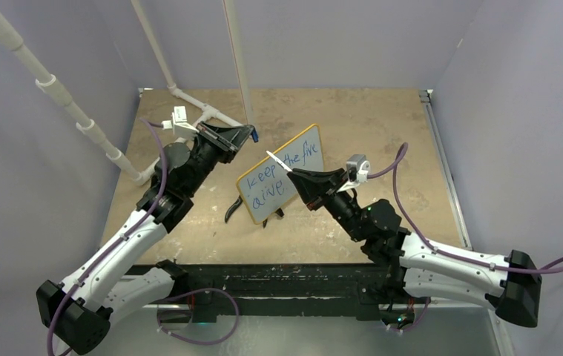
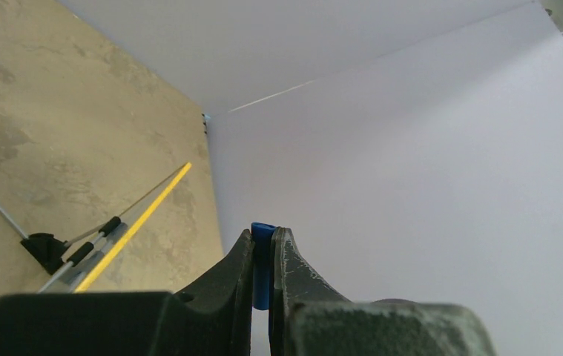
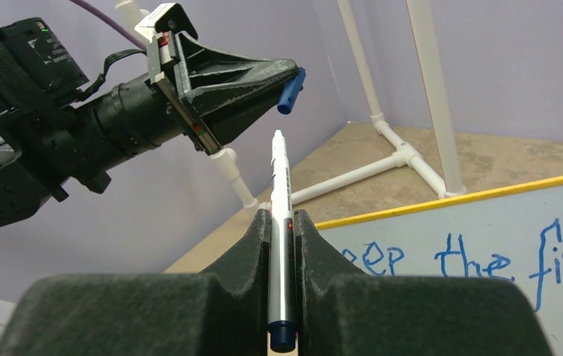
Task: Write a sentence on the whiteboard
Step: Insert the whiteboard marker without the cap into the pen cap.
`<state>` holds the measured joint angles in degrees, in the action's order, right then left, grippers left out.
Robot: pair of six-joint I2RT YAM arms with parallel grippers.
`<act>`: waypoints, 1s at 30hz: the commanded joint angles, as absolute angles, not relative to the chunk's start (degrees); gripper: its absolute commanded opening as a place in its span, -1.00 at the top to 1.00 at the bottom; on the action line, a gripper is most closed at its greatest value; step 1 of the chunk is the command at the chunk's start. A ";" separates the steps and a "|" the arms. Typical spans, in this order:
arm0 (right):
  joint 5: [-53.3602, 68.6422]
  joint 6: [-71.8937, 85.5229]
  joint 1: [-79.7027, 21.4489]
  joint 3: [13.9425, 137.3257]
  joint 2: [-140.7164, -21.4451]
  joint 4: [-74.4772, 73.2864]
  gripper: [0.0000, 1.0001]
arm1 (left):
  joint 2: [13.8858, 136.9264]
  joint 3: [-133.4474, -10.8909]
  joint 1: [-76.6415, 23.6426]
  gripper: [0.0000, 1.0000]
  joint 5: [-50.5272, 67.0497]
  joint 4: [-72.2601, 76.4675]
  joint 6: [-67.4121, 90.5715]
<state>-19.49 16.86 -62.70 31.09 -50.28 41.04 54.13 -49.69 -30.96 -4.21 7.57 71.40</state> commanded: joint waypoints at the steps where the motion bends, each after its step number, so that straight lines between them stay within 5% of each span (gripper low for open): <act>1: -19.17 17.28 -63.19 33.90 -51.25 44.25 1.00 | 53.52 -49.07 -32.73 1.00 -4.17 11.71 72.80; 30: -22.64 17.93 -63.28 35.15 -54.57 44.75 1.00 | 53.65 -46.94 -34.73 1.00 -3.48 13.62 73.94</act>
